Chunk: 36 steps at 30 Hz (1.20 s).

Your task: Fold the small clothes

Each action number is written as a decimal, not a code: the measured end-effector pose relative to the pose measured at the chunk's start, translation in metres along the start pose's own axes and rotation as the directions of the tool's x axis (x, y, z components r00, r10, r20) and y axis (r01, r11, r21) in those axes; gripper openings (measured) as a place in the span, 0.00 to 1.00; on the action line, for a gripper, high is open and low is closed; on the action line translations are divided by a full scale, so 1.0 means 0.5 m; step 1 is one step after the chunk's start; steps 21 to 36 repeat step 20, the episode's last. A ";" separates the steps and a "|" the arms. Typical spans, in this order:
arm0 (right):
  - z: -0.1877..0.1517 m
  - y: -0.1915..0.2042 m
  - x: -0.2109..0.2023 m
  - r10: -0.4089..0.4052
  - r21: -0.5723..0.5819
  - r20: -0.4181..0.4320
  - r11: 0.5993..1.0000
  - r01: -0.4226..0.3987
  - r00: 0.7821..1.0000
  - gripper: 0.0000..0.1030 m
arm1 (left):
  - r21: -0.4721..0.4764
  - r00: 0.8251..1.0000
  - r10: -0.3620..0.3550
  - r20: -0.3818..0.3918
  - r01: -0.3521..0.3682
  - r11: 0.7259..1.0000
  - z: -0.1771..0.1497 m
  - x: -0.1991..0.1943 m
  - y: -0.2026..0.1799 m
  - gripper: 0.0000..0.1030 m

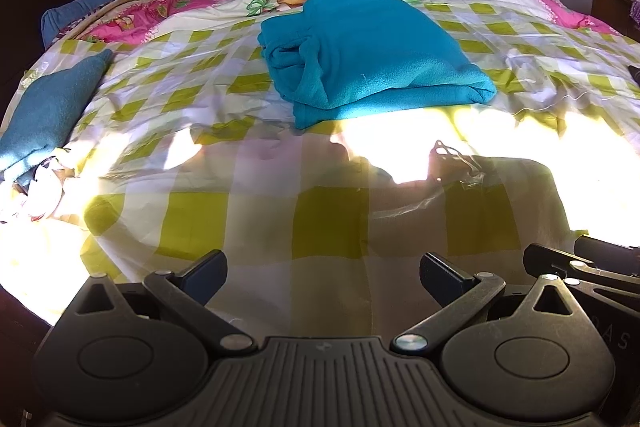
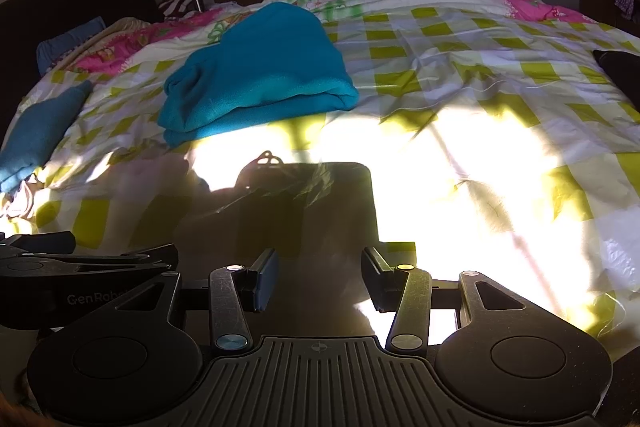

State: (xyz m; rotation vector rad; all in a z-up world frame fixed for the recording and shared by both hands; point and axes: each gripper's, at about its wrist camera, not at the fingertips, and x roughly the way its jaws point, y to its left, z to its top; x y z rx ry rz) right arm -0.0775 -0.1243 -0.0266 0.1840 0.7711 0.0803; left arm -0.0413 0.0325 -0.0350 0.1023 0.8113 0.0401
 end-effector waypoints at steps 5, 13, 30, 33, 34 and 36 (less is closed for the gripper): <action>-0.002 0.000 0.001 0.002 0.000 -0.003 1.000 -0.002 1.000 0.44 | 0.001 1.000 0.004 -0.003 -0.004 1.000 -0.001 0.000 0.000 1.00; -0.003 -0.001 0.004 0.005 -0.002 -0.006 1.000 -0.005 1.000 0.44 | 0.019 1.000 0.016 0.011 -0.016 1.000 0.000 -0.004 -0.005 1.00; -0.002 -0.007 0.002 -0.005 0.015 -0.001 1.000 0.005 1.000 0.44 | 0.009 0.999 0.026 0.024 -0.026 1.000 0.003 -0.007 0.000 1.00; -0.002 -0.007 0.002 -0.005 0.015 -0.001 1.000 0.005 1.000 0.44 | 0.009 0.999 0.026 0.024 -0.026 1.000 0.003 -0.007 0.000 1.00; -0.002 -0.007 0.002 -0.005 0.015 -0.001 1.000 0.005 1.000 0.44 | 0.009 0.999 0.026 0.024 -0.026 1.000 0.003 -0.007 0.000 1.00; -0.002 -0.007 0.002 -0.005 0.015 -0.001 1.000 0.005 1.000 0.44 | 0.009 0.999 0.026 0.024 -0.026 1.000 0.003 -0.007 0.000 1.00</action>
